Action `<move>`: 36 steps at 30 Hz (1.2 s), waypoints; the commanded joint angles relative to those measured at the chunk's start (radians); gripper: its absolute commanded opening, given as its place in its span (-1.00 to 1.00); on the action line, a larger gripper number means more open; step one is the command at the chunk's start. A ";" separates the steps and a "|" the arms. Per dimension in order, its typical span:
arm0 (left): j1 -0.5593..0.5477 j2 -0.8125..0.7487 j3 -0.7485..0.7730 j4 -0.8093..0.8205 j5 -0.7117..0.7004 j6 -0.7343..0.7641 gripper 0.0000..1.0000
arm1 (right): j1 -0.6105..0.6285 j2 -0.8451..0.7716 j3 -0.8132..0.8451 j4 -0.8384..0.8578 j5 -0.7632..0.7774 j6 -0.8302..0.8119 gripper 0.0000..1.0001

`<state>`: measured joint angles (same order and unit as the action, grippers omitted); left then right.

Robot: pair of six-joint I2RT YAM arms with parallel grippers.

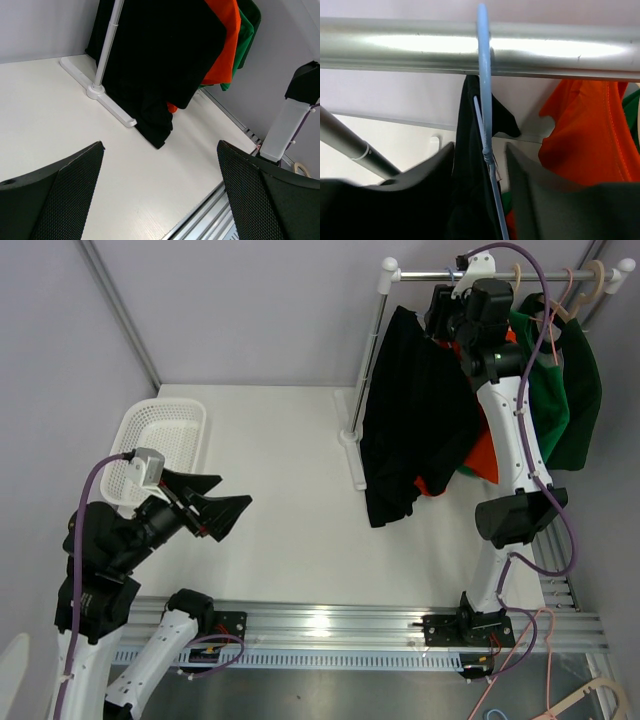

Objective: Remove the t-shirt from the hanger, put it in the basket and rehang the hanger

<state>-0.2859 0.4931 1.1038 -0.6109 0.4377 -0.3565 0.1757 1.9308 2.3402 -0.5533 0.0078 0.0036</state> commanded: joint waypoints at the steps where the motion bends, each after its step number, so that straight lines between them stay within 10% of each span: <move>1: -0.004 0.006 -0.009 0.034 -0.013 0.007 0.99 | 0.007 0.000 0.037 0.043 0.032 -0.025 -0.10; 16: -0.004 0.010 -0.024 0.039 -0.016 0.002 0.99 | 0.027 0.000 0.027 -0.028 0.103 -0.040 -0.18; 22: -0.004 0.009 -0.025 0.040 -0.020 0.004 0.99 | 0.027 -0.007 0.007 -0.008 0.123 -0.040 -1.00; 36: -0.004 -0.004 -0.062 0.043 -0.005 -0.001 0.99 | 0.071 -0.015 0.177 0.035 0.155 -0.060 -1.00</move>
<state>-0.2859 0.4938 1.0451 -0.5987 0.4252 -0.3573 0.2314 1.9560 2.4447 -0.6010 0.1360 -0.0383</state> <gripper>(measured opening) 0.994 0.043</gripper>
